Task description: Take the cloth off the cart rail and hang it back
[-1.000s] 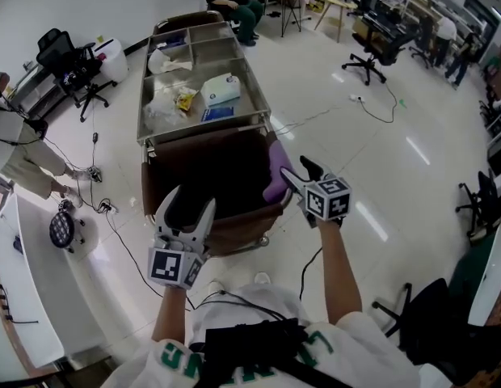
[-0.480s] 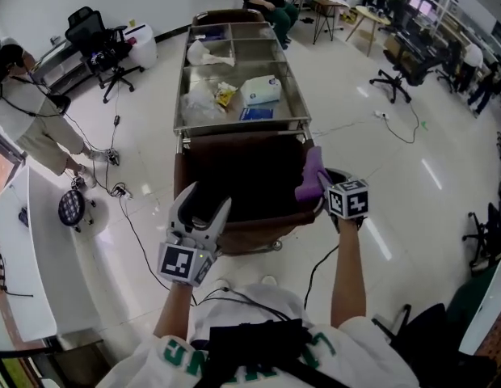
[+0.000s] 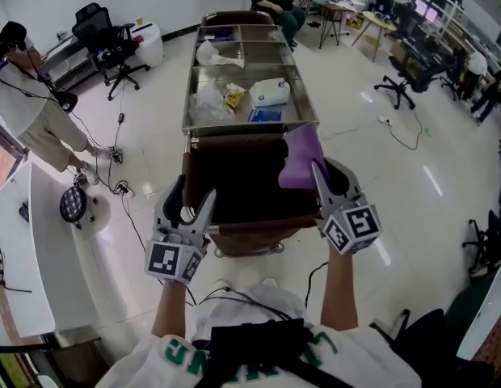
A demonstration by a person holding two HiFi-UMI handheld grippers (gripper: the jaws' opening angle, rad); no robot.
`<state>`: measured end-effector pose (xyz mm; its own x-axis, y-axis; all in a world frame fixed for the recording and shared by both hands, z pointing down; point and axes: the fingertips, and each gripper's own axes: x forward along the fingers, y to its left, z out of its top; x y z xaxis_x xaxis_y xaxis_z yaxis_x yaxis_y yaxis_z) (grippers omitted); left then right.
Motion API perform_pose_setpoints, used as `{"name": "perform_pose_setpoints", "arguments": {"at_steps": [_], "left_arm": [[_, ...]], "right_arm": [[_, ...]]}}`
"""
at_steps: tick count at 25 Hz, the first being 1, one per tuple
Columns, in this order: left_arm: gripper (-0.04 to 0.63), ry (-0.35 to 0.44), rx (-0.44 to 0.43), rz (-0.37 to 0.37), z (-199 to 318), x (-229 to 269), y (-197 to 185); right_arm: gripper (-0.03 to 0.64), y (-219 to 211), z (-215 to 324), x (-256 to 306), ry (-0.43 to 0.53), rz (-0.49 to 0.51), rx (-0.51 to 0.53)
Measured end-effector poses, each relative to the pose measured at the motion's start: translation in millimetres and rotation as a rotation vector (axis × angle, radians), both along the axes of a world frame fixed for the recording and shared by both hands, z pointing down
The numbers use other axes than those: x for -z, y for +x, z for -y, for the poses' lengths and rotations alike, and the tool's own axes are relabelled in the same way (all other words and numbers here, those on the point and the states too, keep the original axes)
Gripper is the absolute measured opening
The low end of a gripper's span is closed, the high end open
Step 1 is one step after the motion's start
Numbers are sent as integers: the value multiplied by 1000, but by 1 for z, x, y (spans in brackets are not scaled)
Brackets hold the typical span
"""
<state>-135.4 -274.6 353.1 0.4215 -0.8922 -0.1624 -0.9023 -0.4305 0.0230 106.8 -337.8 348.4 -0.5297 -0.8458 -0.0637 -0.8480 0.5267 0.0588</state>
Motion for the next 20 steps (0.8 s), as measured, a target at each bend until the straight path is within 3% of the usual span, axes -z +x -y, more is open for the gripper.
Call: {"name": "perform_pose_setpoints", "arguments": {"at_steps": [2, 6, 13, 17, 20], "left_arm": [[277, 4, 12, 5, -2, 4, -5], [276, 3, 25, -2, -3, 0, -11], [276, -25, 28, 18, -1, -16, -16], [273, -91, 61, 61, 1, -31, -26], [273, -74, 72, 4, 4, -31, -34]], "right_arm": [[61, -22, -16, 17, 68, 53, 50], [61, -53, -40, 17, 126, 63, 112], [63, -79, -49, -7, 73, 55, 141], [63, -78, -47, -5, 84, 49, 138], [63, -77, -45, -7, 67, 59, 148]]}}
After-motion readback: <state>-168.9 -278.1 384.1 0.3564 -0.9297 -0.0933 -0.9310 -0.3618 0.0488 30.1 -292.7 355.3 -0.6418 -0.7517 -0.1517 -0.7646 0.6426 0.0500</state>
